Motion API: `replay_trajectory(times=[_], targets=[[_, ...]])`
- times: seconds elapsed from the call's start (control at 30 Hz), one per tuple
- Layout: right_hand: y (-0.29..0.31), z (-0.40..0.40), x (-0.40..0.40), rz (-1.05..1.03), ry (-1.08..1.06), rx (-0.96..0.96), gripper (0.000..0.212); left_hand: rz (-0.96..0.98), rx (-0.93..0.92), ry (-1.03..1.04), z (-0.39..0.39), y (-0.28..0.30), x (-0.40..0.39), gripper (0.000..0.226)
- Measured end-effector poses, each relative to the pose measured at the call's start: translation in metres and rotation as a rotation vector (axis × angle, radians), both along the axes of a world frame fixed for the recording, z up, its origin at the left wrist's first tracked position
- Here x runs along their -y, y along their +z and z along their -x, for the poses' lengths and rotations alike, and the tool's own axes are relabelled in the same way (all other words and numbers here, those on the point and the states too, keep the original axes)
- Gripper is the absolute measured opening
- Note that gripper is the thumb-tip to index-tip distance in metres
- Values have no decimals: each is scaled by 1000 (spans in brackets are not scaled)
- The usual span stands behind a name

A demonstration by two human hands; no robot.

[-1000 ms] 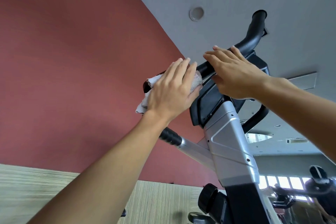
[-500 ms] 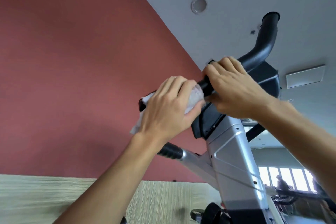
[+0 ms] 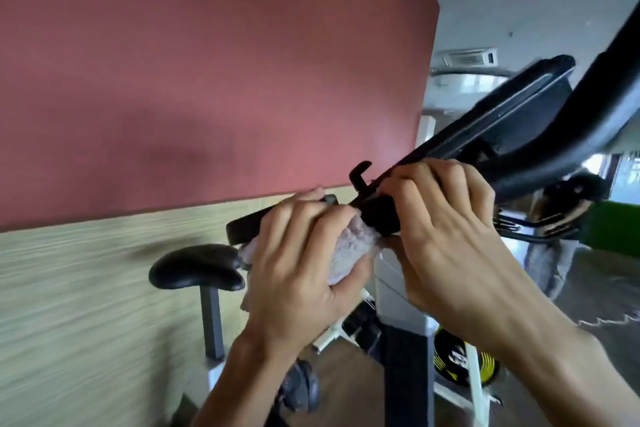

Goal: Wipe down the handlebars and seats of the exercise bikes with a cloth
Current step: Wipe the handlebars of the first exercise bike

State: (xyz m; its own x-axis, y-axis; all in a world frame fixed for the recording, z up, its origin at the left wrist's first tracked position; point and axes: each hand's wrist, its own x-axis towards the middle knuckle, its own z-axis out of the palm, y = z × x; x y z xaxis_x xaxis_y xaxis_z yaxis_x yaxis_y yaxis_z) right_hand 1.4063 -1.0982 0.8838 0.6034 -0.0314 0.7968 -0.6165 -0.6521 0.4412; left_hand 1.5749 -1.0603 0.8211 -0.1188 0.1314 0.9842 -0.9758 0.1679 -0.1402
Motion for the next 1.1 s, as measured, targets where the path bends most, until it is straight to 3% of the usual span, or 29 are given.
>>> replay_trajectory(times=[0.17, 0.3, 0.57, 0.7, 0.8, 0.93, 1.1], targets=[[14, 15, -22, -227, -34, -144, 53, -227, -168, -67, 20, 15, -25, 27], [38, 48, -42, -324, -30, -257, 60, -426, -263, -179, 34, 44, -42, 37], [124, 121, -31, -248, -82, 112, 43, -823, -136, -716, 61, 156, -10, 36], [137, 130, -30, -230, -147, 139, 42, -886, -53, -1007, 99, 179, 24, 38], [134, 124, -32, -220, -235, 109, 44, -886, -112, -935, 108, 168, 30, 46], [125, 113, -42, -265, -336, 142, 47, -971, 16, -538, 90, 157, 11, 75], [116, 103, -61, -358, -394, 180, 50, -1165, 35, -515, 60, 148, 6, 83]])
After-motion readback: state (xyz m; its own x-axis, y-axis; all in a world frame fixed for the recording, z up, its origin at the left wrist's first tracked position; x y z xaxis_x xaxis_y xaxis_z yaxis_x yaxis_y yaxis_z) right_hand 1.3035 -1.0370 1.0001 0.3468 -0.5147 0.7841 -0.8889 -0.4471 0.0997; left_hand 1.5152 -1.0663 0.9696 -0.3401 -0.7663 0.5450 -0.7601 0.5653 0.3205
